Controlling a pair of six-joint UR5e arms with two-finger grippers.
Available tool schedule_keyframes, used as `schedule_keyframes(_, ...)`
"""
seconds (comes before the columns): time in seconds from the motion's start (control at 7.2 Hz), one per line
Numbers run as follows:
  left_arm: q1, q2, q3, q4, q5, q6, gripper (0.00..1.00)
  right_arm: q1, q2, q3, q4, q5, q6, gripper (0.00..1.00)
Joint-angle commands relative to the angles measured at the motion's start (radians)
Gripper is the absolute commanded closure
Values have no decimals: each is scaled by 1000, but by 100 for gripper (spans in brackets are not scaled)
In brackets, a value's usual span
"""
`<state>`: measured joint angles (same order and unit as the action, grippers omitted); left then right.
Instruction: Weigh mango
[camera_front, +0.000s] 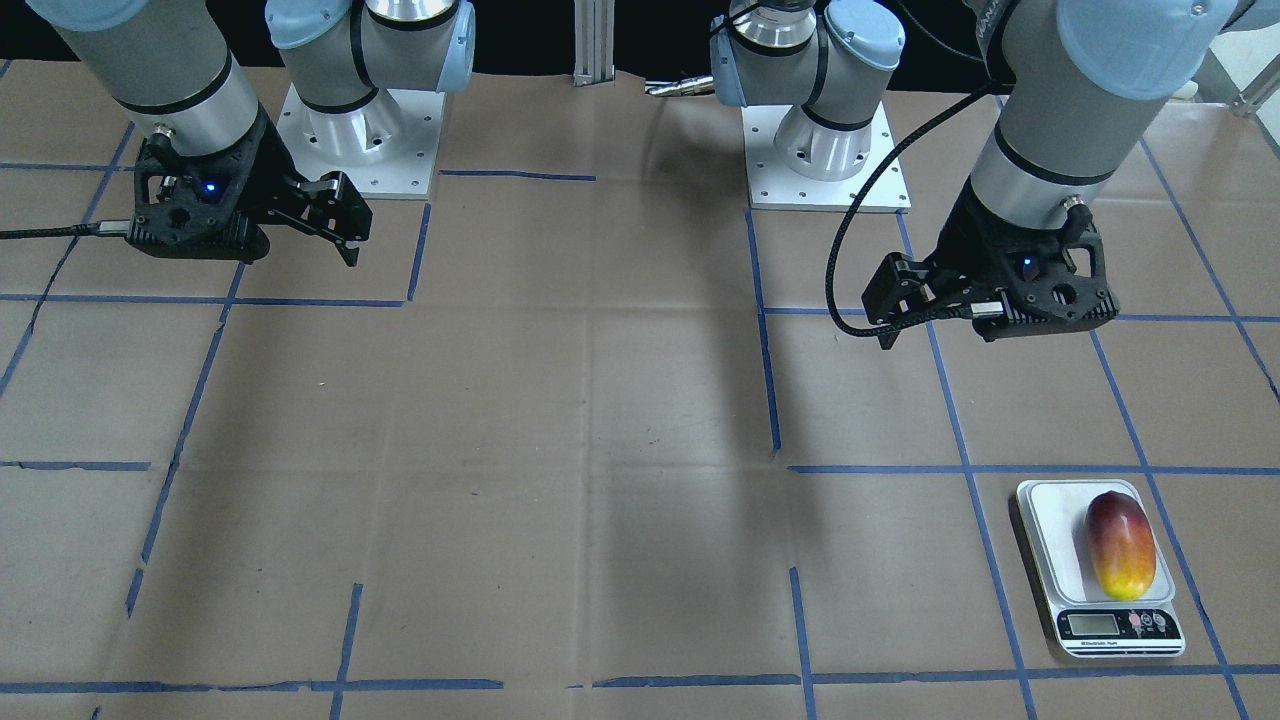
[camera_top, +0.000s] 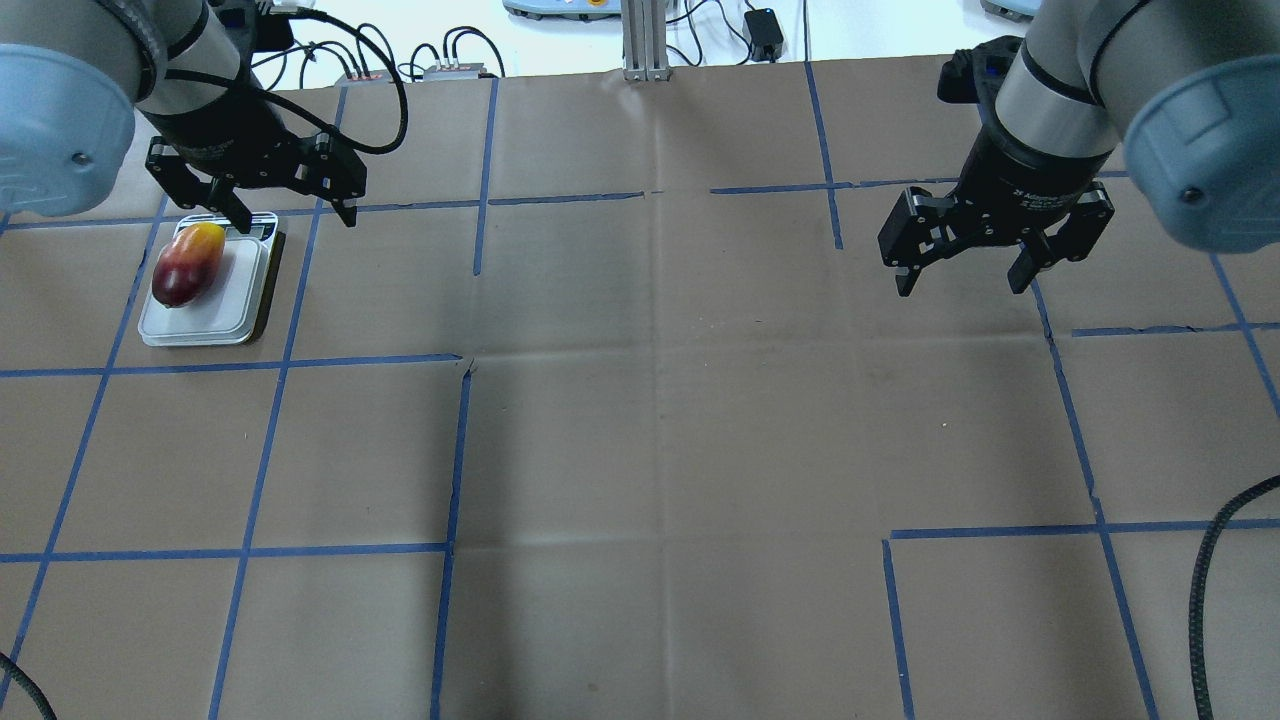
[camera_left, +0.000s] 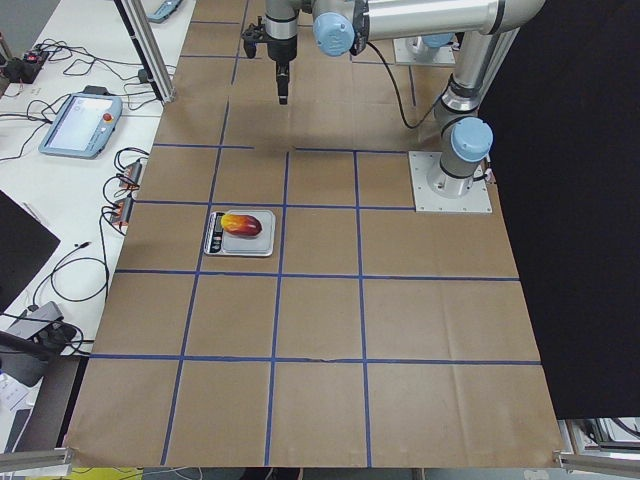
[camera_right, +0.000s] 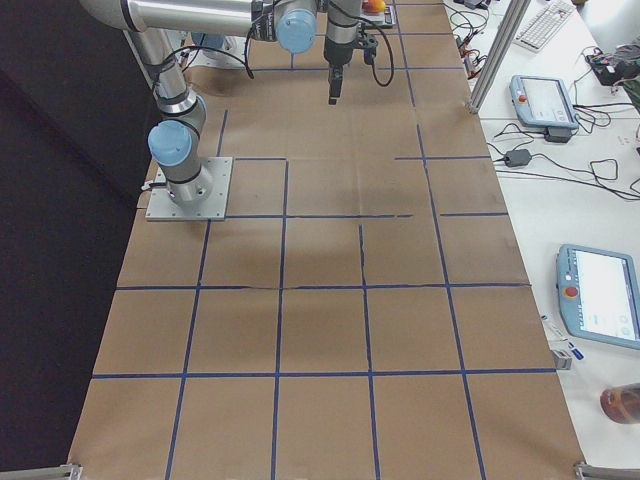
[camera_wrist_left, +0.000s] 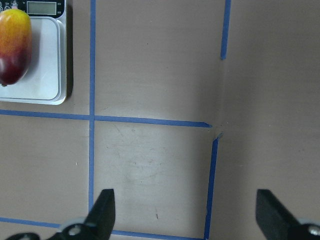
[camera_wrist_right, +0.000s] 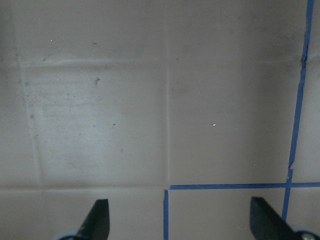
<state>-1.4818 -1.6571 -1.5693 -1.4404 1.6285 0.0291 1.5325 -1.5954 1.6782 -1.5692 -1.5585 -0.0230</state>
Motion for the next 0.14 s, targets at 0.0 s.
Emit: schedule_keyframes(0.0,0,0,0,0,1,-1,0,0,0,0,0,0,0,0)
